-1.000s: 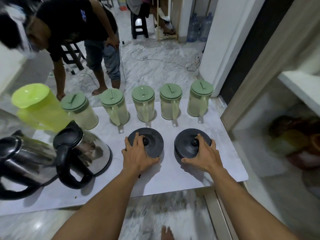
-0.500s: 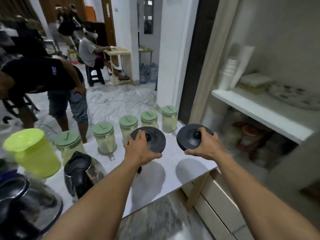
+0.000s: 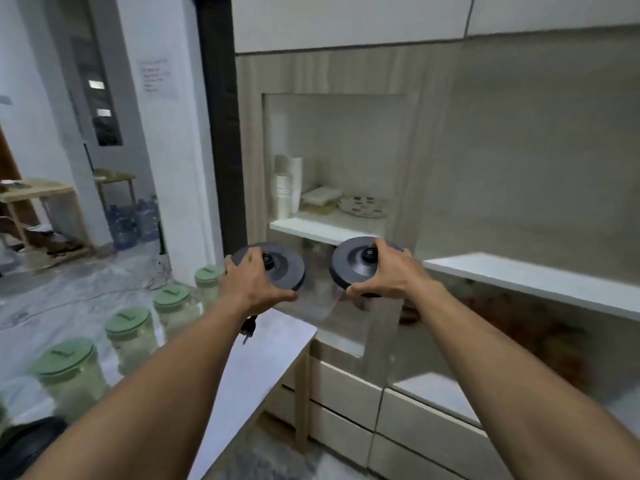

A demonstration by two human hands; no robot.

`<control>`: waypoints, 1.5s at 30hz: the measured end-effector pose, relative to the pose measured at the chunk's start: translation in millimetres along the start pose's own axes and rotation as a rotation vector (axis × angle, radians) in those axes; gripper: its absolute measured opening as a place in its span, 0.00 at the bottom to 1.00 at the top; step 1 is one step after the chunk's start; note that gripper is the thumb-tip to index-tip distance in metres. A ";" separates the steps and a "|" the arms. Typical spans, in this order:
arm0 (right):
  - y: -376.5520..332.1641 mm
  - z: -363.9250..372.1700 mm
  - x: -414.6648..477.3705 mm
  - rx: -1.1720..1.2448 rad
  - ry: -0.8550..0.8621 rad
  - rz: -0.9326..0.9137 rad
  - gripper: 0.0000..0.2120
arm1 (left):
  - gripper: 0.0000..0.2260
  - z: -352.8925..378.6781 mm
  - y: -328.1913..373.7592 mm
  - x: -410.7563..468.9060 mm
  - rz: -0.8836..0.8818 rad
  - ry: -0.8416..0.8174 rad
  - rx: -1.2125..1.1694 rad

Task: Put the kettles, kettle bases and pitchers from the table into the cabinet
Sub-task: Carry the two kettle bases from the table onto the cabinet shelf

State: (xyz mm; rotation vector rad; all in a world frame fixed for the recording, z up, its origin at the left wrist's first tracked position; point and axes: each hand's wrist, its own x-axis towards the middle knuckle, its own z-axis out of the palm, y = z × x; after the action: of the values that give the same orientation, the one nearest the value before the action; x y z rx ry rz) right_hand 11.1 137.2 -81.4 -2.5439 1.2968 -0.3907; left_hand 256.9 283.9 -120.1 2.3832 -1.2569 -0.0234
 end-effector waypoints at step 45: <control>302.6 -220.6 -143.0 -0.068 0.329 0.618 0.55 | 0.56 80.3 458.8 21.7 0.690 -0.148 -0.162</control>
State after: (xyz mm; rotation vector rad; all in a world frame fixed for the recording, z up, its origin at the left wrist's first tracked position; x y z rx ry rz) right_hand -373.0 58.3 1.9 -2.0249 2.1445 -0.6451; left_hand -106.0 12.8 -9.4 1.7328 -1.9966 -0.0859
